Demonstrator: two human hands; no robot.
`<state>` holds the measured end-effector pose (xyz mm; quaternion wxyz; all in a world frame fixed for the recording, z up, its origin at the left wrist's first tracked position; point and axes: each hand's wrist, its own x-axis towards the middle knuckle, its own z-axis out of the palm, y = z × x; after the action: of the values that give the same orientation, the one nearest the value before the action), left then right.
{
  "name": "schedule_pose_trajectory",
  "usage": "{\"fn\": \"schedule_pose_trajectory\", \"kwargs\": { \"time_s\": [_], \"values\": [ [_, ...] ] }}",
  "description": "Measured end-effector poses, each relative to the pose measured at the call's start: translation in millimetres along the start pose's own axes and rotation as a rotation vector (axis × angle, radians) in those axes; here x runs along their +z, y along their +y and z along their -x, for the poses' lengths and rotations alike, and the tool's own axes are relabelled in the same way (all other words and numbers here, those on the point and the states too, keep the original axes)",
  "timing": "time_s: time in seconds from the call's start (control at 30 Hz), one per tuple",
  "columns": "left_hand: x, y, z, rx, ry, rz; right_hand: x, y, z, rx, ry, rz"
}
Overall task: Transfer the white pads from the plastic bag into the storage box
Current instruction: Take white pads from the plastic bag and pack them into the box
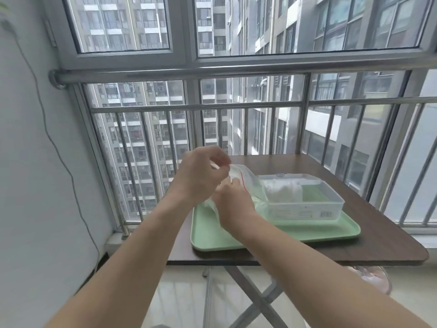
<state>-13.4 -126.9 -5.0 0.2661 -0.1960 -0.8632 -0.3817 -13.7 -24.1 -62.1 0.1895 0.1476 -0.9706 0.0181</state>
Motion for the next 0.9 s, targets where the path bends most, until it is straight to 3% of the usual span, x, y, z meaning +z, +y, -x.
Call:
{"fn": "schedule_pose_trajectory", "kwargs": {
  "time_s": [0.13, 0.5, 0.7, 0.9],
  "values": [
    [-1, -2, -2, 0.006, -0.003, 0.003, 2, 7, -11, -0.050, -0.009, 0.137],
    [-3, -8, -3, 0.006, -0.008, -0.009, -24, 10, 16, -0.139, -0.102, 0.163],
    [1, -9, 2, -0.015, -0.039, -0.042, -58, 28, 30, -0.100, -0.158, -0.138],
    [1, -6, 5, -0.120, -0.258, -0.043, -102, 79, 38, 0.012, -0.150, -0.838]
  ]
}}
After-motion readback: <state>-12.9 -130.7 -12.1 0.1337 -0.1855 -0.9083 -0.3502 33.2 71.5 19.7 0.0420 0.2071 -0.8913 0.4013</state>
